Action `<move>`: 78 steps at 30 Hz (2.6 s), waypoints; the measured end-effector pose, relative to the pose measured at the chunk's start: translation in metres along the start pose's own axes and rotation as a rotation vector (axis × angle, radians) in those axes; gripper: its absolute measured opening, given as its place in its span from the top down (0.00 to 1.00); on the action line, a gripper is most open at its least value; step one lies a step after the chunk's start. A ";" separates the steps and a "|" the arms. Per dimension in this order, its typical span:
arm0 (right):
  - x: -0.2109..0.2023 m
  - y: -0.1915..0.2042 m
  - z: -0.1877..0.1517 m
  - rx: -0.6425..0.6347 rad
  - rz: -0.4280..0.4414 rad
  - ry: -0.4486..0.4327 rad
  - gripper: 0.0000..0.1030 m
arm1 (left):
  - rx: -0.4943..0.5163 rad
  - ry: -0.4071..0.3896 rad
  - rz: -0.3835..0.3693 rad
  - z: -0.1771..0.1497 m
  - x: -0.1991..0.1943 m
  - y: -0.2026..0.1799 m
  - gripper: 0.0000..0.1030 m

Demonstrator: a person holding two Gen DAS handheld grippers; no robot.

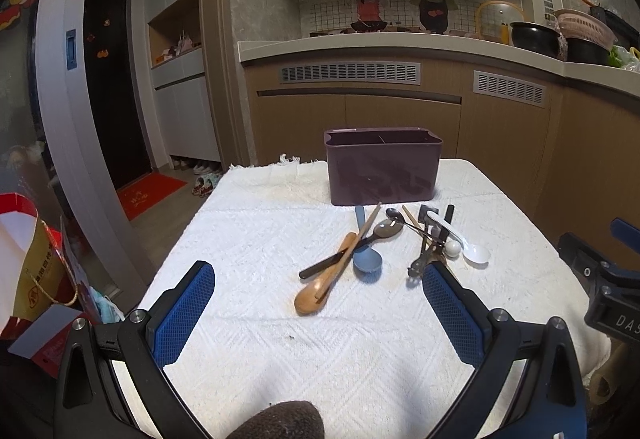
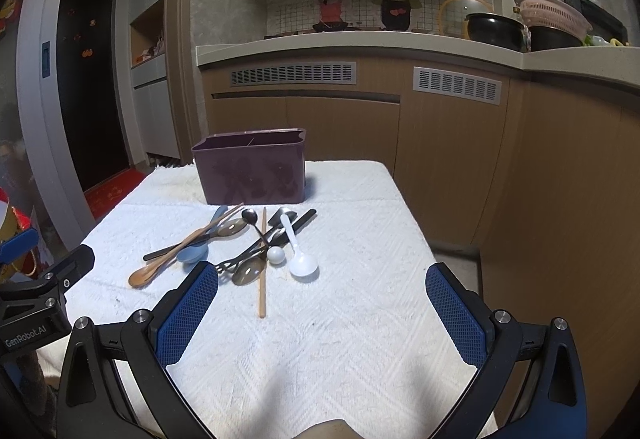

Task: Organize utensils

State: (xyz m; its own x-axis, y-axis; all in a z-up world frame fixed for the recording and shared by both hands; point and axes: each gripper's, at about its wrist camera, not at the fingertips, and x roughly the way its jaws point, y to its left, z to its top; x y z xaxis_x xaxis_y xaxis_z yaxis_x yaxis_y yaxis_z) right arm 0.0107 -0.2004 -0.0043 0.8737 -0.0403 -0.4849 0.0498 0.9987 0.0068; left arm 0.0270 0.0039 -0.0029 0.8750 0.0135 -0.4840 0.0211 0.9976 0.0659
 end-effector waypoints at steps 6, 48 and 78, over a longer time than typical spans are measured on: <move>0.024 0.000 0.013 -0.034 0.005 0.026 0.00 | 0.039 0.059 -0.096 0.010 0.031 -0.002 0.00; 0.190 -0.011 0.047 -0.074 0.209 0.325 0.41 | 0.560 0.397 -0.596 0.052 0.220 -0.082 0.59; 0.175 0.013 0.056 -0.176 0.250 0.300 0.41 | 0.187 0.378 -0.463 0.081 0.192 -0.005 0.70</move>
State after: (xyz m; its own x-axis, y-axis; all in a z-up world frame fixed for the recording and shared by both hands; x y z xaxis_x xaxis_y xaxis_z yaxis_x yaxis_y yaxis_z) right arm 0.1915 -0.1963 -0.0401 0.6675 0.1883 -0.7204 -0.2520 0.9675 0.0194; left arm 0.2342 -0.0045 -0.0253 0.5241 -0.3602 -0.7717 0.4710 0.8775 -0.0897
